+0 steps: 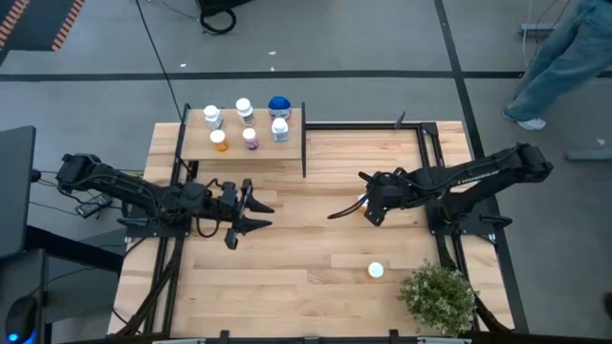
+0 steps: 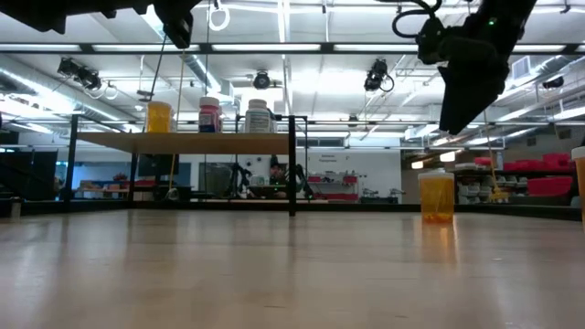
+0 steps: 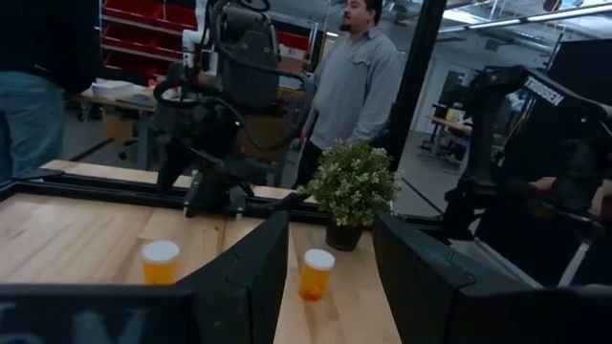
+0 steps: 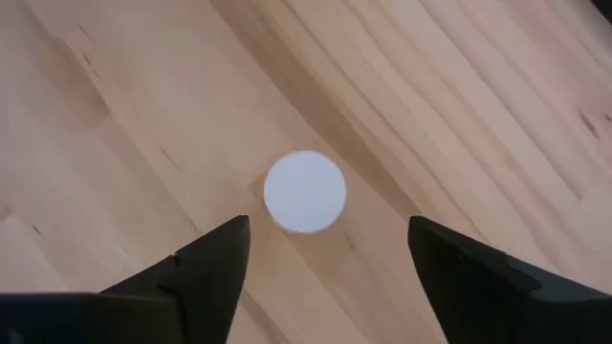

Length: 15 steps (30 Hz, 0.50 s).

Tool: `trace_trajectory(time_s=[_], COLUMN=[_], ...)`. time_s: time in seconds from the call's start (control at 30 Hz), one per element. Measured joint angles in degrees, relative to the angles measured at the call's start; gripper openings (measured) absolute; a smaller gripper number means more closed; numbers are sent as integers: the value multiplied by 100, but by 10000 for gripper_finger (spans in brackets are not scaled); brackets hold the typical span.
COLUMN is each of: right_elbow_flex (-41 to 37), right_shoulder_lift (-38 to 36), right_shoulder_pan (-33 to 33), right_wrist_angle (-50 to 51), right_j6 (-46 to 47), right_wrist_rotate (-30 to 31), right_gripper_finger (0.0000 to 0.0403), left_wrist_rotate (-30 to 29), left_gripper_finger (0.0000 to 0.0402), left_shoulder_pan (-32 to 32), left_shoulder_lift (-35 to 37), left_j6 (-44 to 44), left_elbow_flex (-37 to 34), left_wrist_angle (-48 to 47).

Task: Pick and place medicine bottles onto shelf by color
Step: Put the top orange pill bottle on the shelf

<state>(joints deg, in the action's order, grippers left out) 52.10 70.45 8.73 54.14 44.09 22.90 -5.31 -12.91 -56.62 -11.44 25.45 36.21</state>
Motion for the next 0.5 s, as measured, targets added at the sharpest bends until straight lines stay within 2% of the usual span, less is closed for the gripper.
trace_trajectory(time_s=[0.17, 0.3, 0.5], right_elbow_flex=[-2, 0, -2], right_shoulder_lift=[197, 711, 1261], right_shoulder_pan=[0, -73, -274], right_wrist_angle=[-218, -327, -317], right_j6=[112, 66, -84], right_wrist_rotate=[14, 8, -425], right_gripper_finger=[324, 325, 321], left_wrist_rotate=[-1, -2, -2], left_gripper_finger=[162, 162, 162], left_shoulder_pan=[2, 2, -24], left_shoulder_lift=[0, 0, 0], left_j6=[-7, -138, -174], left_elbow_flex=[0, 0, 0], left_wrist_angle=[18, 54, -52])
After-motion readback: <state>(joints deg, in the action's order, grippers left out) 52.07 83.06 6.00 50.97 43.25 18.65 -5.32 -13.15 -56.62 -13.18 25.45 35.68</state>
